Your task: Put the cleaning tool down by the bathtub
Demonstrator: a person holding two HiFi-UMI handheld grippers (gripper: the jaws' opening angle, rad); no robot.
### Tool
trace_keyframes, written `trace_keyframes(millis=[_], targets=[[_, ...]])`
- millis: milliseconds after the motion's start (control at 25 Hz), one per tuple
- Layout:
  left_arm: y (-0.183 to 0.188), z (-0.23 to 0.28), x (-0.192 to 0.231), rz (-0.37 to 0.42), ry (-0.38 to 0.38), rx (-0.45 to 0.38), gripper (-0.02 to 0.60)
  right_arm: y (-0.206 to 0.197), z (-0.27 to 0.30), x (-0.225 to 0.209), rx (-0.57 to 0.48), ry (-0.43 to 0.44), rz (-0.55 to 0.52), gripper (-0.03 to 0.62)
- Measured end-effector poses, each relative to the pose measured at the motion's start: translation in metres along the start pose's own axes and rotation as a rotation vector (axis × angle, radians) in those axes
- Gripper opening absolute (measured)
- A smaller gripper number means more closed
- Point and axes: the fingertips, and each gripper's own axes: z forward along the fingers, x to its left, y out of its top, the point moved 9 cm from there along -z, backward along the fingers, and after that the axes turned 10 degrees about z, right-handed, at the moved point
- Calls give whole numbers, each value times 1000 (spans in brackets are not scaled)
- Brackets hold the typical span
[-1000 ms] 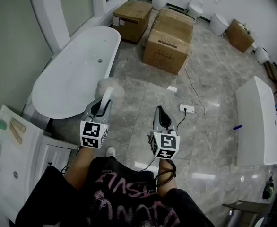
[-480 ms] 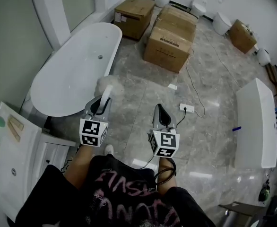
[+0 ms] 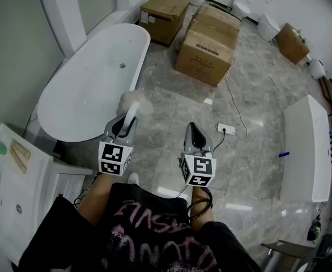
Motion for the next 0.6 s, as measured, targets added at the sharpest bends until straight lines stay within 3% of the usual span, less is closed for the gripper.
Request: trace_keyframes(millis=[600], targets=[[-24,2,55,-15,-82,1,83,-6,26,51,38,-42,-66,14]])
